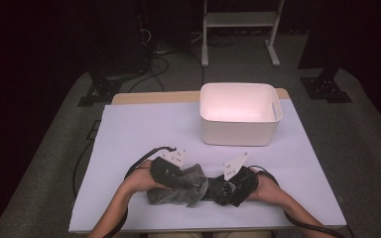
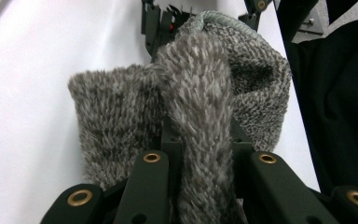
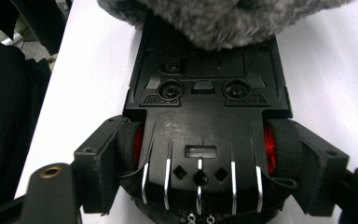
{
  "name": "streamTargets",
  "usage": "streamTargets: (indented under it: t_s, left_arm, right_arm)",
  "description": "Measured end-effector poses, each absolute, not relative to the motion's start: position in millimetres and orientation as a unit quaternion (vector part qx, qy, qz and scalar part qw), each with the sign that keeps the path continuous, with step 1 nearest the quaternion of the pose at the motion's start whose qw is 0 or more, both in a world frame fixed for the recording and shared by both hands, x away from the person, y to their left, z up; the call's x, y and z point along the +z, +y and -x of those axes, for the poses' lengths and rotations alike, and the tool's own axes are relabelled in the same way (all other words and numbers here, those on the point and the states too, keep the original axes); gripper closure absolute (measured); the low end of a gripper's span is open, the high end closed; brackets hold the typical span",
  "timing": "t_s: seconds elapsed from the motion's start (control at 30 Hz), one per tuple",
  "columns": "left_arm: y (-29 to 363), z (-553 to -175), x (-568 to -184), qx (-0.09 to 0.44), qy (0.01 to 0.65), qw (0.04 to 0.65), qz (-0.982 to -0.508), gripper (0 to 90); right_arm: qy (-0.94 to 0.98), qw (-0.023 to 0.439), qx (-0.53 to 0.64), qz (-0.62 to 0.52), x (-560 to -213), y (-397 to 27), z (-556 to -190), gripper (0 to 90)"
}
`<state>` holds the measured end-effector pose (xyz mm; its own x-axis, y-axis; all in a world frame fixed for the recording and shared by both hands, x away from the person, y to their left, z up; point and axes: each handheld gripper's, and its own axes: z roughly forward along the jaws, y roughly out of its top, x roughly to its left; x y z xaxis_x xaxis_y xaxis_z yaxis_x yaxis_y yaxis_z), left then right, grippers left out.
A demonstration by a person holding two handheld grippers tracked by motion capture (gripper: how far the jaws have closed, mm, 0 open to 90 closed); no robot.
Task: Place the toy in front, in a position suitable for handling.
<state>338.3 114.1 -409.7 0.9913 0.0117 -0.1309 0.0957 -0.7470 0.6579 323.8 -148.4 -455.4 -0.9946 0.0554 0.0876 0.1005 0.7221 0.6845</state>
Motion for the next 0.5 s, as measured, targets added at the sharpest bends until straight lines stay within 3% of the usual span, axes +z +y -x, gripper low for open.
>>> streamTargets:
  t_s: [0.5]
  left_arm:
    - [118,-333,-418,-0.069,0.029,0.35,-0.934,75.6]
  right_arm:
    - [-0.922,0.003,-0.38,0.075,-447,-159,-317,22.1]
